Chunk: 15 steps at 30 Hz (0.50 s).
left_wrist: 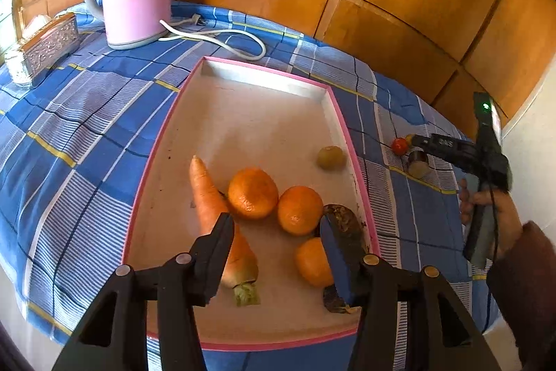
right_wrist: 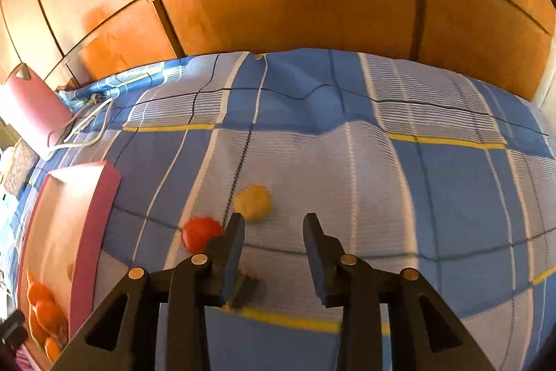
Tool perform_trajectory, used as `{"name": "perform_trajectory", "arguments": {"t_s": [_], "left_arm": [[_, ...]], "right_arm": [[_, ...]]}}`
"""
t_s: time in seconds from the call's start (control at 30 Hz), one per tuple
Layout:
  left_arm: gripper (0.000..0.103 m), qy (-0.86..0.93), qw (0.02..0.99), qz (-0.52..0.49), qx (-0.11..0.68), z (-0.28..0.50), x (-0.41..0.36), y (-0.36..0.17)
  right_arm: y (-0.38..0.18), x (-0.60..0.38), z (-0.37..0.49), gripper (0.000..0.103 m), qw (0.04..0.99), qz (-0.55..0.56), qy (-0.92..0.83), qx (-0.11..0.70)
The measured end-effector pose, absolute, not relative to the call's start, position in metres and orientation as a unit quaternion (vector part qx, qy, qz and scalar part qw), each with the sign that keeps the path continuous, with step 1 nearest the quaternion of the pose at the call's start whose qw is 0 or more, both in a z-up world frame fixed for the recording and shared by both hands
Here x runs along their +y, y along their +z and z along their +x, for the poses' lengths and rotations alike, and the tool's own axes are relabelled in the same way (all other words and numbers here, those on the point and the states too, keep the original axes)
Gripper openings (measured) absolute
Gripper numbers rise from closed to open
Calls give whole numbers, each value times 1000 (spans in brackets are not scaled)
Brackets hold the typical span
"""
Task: Organize fruits
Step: 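Carry the small yellow fruit over the tray and release it with the right tool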
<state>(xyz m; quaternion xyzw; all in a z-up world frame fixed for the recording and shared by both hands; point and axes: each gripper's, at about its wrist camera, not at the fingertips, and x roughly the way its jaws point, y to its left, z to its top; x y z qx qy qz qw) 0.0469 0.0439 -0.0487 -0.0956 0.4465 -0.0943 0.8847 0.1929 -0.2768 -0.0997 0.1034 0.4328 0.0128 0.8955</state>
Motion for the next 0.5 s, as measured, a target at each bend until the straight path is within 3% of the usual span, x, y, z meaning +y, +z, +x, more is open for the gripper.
{"name": "perform_trajectory", "arguments": {"t_s": [0.13,0.23,0.5], "left_arm": [[52,-100,885,-98,444,51,42,-44],[52,-103,884,-99,445,52,41,-44],[57,-89,888,-109,437,51,49,-39]], "right_arm": [[-109,-266,206,34,886,99,32,452],[-111,-254,207,25,889,72,29,451],[-76,-236,182,25,912,56,60,402]]}}
